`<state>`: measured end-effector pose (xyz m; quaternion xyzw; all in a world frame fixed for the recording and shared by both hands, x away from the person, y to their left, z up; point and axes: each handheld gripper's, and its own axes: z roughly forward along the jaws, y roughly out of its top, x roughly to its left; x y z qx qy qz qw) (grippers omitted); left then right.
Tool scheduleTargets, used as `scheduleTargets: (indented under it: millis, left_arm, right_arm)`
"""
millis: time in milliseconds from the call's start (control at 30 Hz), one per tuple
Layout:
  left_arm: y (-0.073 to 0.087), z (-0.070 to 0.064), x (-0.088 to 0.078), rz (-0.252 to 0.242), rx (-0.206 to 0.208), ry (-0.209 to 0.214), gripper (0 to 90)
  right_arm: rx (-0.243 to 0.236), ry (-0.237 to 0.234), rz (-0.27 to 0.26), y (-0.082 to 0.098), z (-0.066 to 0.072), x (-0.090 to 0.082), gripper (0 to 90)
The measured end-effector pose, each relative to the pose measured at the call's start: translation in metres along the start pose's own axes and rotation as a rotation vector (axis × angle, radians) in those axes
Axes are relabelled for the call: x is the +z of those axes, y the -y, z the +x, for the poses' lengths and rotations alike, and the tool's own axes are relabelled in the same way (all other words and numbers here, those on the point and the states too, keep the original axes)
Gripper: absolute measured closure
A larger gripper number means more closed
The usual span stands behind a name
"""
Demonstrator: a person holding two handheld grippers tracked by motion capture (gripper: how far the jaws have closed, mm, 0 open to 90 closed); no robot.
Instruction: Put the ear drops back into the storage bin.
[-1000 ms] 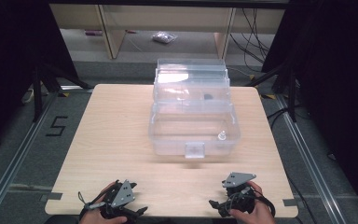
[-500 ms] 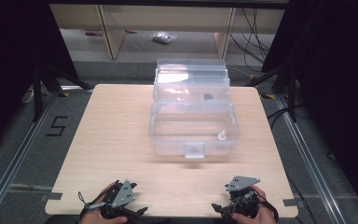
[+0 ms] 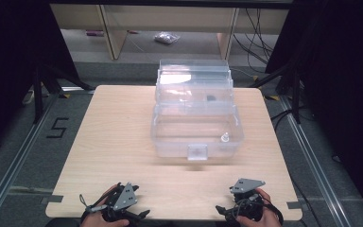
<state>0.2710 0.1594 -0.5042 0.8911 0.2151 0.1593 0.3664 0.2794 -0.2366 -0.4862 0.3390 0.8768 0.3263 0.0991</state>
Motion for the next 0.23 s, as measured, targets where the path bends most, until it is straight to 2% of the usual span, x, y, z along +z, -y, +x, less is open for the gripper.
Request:
scheduleTargets:
  millis: [167, 233]
  left_arm:
    - [0.0, 0.0, 0.0, 0.0, 0.0, -0.001, 15.0]
    - [0.0, 0.0002, 0.0, 0.0, 0.001, -0.001, 15.0]
  right_arm:
    - [0.007, 0.0, 0.017, -0.0004, -0.0005, -0.0011, 16.8]
    - [0.012, 0.002, 0.004, 0.0, -0.0003, 0.0002, 16.8]
